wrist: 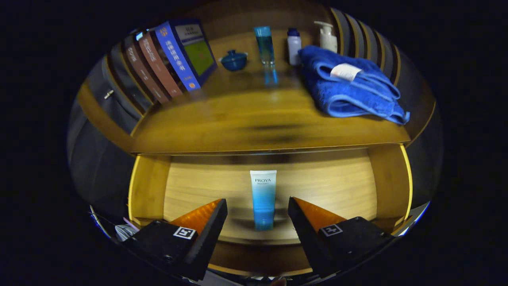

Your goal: Pull open the drawer, take out the items inside it, and place them on the countertop above the cabinet.

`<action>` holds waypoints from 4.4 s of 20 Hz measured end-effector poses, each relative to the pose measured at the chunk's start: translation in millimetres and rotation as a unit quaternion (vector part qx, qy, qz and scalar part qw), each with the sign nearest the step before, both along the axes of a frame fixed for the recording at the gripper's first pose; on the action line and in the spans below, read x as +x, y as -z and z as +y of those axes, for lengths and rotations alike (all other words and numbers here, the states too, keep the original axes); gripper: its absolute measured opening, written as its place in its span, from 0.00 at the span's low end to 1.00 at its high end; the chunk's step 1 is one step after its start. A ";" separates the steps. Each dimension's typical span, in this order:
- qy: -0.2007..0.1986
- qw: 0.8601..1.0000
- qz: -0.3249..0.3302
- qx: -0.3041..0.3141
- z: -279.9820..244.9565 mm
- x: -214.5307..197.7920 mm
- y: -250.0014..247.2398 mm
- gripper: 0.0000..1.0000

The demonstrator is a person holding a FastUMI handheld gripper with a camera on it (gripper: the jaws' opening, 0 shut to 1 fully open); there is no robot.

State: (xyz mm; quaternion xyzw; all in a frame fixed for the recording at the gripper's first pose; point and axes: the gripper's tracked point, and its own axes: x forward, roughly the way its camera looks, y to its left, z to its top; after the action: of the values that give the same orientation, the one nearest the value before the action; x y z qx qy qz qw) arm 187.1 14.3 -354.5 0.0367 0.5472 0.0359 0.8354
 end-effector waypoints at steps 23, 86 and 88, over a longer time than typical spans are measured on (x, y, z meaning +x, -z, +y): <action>-0.043 0.997 0.044 0.043 2.9 -29.0 -22.6 0.36; -0.020 0.858 -0.513 0.006 15.1 -109.6 -214.5 0.98; -0.021 0.853 -0.521 -0.005 12.8 -118.8 -191.9 0.98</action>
State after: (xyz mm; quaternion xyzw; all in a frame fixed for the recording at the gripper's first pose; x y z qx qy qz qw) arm 68.3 27.1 -162.7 -0.0034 0.0324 0.0643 0.9974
